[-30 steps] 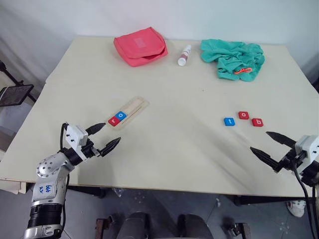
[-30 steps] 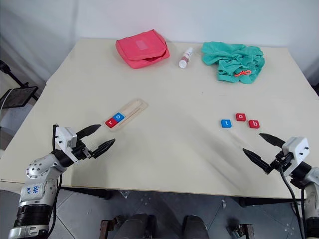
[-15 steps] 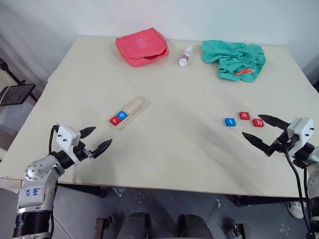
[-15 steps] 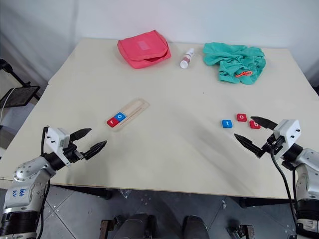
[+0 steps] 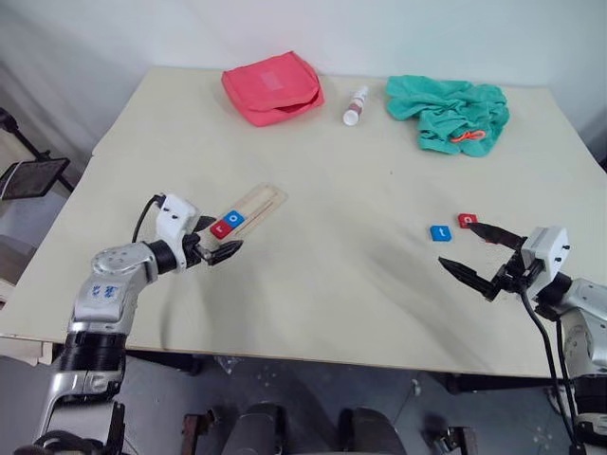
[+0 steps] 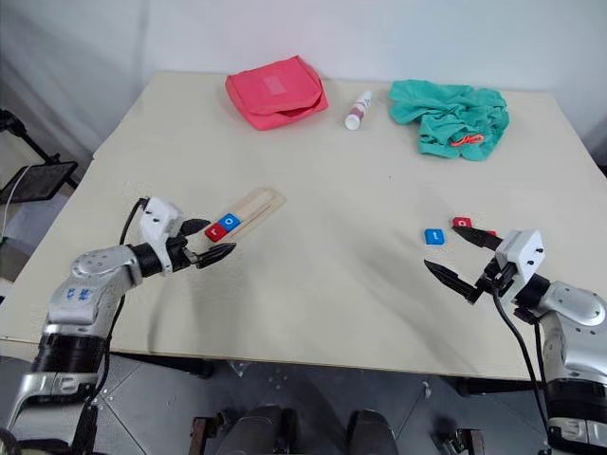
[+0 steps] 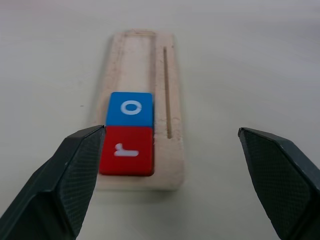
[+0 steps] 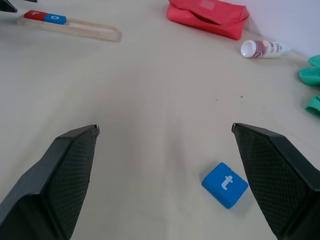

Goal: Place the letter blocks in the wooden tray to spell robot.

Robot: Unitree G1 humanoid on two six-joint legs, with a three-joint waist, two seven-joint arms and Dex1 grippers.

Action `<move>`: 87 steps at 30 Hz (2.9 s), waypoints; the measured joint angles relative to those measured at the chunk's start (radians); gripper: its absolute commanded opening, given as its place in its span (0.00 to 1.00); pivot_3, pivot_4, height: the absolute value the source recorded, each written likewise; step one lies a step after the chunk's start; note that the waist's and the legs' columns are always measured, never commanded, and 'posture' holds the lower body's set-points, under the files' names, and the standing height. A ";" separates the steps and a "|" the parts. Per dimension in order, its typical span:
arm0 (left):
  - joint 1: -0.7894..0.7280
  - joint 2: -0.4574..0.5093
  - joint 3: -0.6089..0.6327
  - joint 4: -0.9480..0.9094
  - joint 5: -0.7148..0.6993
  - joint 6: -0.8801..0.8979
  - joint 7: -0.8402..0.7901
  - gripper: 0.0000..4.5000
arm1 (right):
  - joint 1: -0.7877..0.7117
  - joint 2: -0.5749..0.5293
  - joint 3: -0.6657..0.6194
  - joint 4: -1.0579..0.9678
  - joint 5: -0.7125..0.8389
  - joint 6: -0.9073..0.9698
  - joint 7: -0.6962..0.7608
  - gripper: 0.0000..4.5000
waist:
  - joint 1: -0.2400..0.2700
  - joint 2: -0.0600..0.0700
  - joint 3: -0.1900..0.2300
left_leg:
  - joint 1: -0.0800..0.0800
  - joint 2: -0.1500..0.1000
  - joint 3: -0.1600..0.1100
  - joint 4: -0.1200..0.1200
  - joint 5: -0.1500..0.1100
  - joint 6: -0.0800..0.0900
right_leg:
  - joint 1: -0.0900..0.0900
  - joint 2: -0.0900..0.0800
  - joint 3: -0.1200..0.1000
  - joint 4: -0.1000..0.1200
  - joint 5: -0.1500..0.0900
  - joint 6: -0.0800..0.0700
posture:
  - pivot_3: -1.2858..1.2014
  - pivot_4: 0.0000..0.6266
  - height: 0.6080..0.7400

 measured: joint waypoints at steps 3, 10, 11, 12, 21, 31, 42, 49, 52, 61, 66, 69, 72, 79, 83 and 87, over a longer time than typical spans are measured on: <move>-0.073 0.005 -0.038 0.047 0.046 0.047 0.021 1.00 | 0.036 0.000 -0.014 -0.036 0.003 0.004 -0.010 0.99 | 0.002 0.000 0.000 | 0.000 0.000 0.000 0.000 0.000 0.000 | 0.000 0.000 0.000 0.000 0.000 0.000 | 0.52 0.24 1.00; -0.134 0.005 -0.051 0.105 0.091 0.094 0.055 1.00 | 0.078 0.000 -0.035 -0.063 0.004 0.008 -0.023 0.99 | 0.001 0.000 0.000 | 0.000 -0.001 0.000 0.000 0.000 0.000 | 0.000 0.000 0.000 0.000 0.000 0.000 | 0.52 0.24 1.00; -0.140 0.004 -0.053 0.108 0.096 0.100 0.053 1.00 | 0.080 0.000 -0.038 -0.067 0.004 0.008 -0.024 0.99 | 0.000 0.000 0.000 | 0.000 -0.001 0.000 0.000 0.000 0.000 | 0.000 0.000 0.000 0.000 0.000 0.000 | 0.52 0.24 1.00; -0.147 0.003 -0.061 0.115 0.101 0.106 0.050 1.00 | 0.084 0.000 -0.041 -0.073 0.004 0.009 -0.027 0.99 | 0.000 0.000 0.000 | 0.000 -0.001 0.000 0.000 0.000 0.000 | 0.000 0.000 0.000 0.000 0.000 0.000 | 0.52 0.24 1.00; -0.184 -0.008 -0.092 0.165 0.112 0.123 0.013 1.00 | 0.091 0.000 -0.061 -0.081 0.004 0.024 -0.043 0.99 | 0.002 0.000 0.000 | 0.000 -0.001 0.000 0.001 0.000 0.000 | 0.000 0.000 0.000 0.001 0.000 0.000 | 0.52 0.24 1.00; -0.205 -0.003 -0.114 0.156 0.129 0.182 -0.012 1.00 | 0.098 0.000 -0.063 -0.081 0.003 0.024 -0.046 0.99 | 0.002 0.000 0.000 | 0.000 -0.001 0.000 0.001 0.000 0.000 | 0.000 -0.001 0.001 0.001 0.000 0.000 | 0.52 0.24 1.00; -0.229 -0.007 -0.146 0.164 0.166 0.192 -0.020 0.75 | 0.083 0.000 -0.063 -0.080 0.001 0.024 -0.057 1.00 | 0.004 0.000 0.000 | 0.000 -0.002 0.000 0.002 0.000 0.000 | 0.000 -0.001 0.001 0.002 0.000 0.000 | 0.52 0.24 1.00; -0.257 -0.011 -0.219 0.184 0.172 0.076 -0.178 0.75 | 0.087 -0.001 -0.063 -0.080 0.001 0.024 -0.058 1.00 | 0.005 0.000 0.000 | -0.001 -0.003 -0.001 0.002 0.000 0.001 | 0.000 -0.001 0.001 0.002 0.000 0.000 | 0.52 0.24 1.00; -0.289 -0.019 -0.262 0.176 0.176 0.047 -0.243 0.75 | 0.088 -0.006 -0.063 -0.080 0.001 0.024 -0.058 1.00 | 0.003 0.000 0.000 | -0.002 -0.002 -0.001 0.002 0.000 0.001 | -0.001 -0.001 0.000 0.002 0.000 0.000 | 0.52 0.24 1.00; -0.368 -0.129 -0.402 0.091 0.213 -0.017 -0.345 0.75 | 0.122 -0.020 -0.068 -0.081 0.001 0.012 -0.043 1.00 | 0.004 0.000 0.000 | -0.002 -0.002 -0.001 0.002 0.000 0.001 | -0.001 -0.001 0.000 0.001 0.000 0.000 | 0.52 0.24 1.00; -0.376 -0.213 -0.491 0.054 0.256 -0.002 -0.344 0.75 | 0.189 -0.038 -0.071 -0.080 -0.006 -0.035 0.018 1.00 | 0.005 -0.001 0.000 | -0.003 -0.003 0.000 0.002 0.000 0.002 | -0.001 -0.001 0.000 0.000 0.000 0.000 | 0.52 0.24 1.00; -0.375 -0.242 -0.537 0.043 0.291 0.015 -0.337 0.75 | 0.191 -0.065 -0.083 -0.063 -0.009 -0.062 0.033 1.00 | 0.004 -0.001 0.000 | -0.003 -0.003 0.000 0.002 0.000 0.002 | -0.001 -0.001 0.000 0.000 0.000 0.000 | 0.52 0.24 1.00; -0.367 -0.263 -0.560 0.027 0.318 0.041 -0.313 0.75 | 0.190 -0.074 -0.114 -0.042 -0.008 -0.073 0.031 1.00 | 0.002 -0.001 0.001 | -0.003 -0.002 0.000 0.002 0.000 0.002 | -0.001 0.000 0.000 0.000 0.000 0.000 | 0.52 0.24 1.00; -0.321 -0.301 -0.589 -0.042 0.341 0.099 -0.284 0.75 | 0.234 -0.070 -0.130 -0.058 -0.008 -0.083 0.015 1.00 | 0.008 -0.001 0.001 | -0.004 -0.003 -0.001 0.003 0.000 0.003 | -0.001 -0.001 0.000 -0.001 0.000 0.000 | 0.52 0.24 1.00; -0.321 -0.299 -0.594 -0.071 0.342 0.103 -0.284 0.75 | 0.245 -0.069 -0.131 -0.081 -0.007 -0.082 0.000 1.00 | 0.006 -0.001 0.001 | -0.004 -0.003 -0.001 0.003 0.000 0.003 | -0.001 -0.001 0.000 -0.001 0.000 0.000 | 0.52 0.24 1.00; -0.321 -0.295 -0.599 -0.079 0.345 0.103 -0.285 0.75 | 0.253 -0.061 -0.131 -0.084 -0.007 -0.082 -0.011 1.00 | 0.006 -0.001 0.001 | -0.004 -0.003 -0.001 0.003 0.000 0.003 | -0.001 -0.001 0.000 -0.001 0.000 0.000 | 0.52 0.24 1.00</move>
